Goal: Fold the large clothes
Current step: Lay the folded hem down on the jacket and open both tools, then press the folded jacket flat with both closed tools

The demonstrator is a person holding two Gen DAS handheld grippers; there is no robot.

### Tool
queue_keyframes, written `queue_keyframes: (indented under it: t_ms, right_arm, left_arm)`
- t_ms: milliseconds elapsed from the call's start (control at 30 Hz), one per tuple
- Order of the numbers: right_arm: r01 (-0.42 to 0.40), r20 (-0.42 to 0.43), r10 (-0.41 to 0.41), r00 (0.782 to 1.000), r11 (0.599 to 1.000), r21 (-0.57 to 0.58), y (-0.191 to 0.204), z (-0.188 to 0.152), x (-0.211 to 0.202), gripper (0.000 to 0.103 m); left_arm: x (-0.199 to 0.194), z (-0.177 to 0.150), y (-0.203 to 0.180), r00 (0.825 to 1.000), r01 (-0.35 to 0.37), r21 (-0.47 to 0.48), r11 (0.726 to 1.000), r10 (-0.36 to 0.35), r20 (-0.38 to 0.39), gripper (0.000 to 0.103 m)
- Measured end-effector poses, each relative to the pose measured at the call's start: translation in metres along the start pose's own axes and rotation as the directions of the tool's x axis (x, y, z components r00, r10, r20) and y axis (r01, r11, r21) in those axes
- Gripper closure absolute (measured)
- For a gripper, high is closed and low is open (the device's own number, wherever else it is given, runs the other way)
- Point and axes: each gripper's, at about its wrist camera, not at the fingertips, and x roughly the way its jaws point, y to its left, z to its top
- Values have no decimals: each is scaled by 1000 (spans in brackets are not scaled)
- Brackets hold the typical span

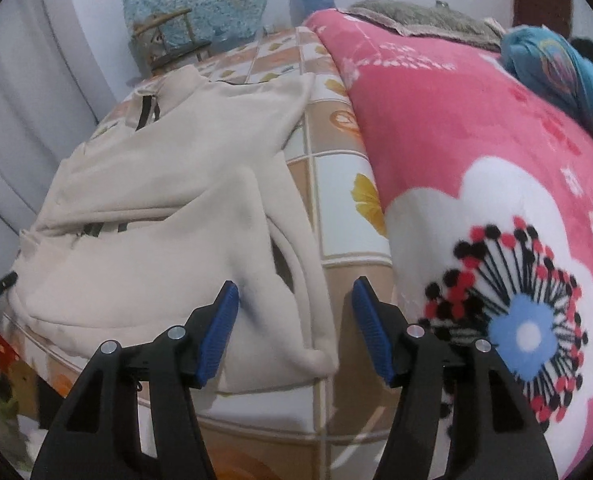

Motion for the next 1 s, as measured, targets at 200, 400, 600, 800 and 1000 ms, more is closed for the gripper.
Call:
queue_keyframes:
  t_ms: [200,400,600,800,1000]
  right_arm:
    - [52,-9,-53,999,994,-98,21,3,14,71]
    - [-4,11,5,1000,995,-95,25,7,-10,87]
    - [-87,-25,87,996,996,-18,13,-6,-43,87]
    - [-184,-65,204,977,956,230,-35,-19,-18,72]
    - [-147,126,126,984,974,175,-25,-6,-65,57]
  left_arm:
    - [5,0,-20,998,-57,63,996,55,44,75]
    - [-20,2,-29,997,-70,147,987,63,54,89]
    - [-54,-6,-8,998,60,99,993,-56,-39,89]
    - [-32,-20,13,997,3,50,999,1,-79,68]
    - [-63,-6,11,992,-82,49,995,77,96,66]
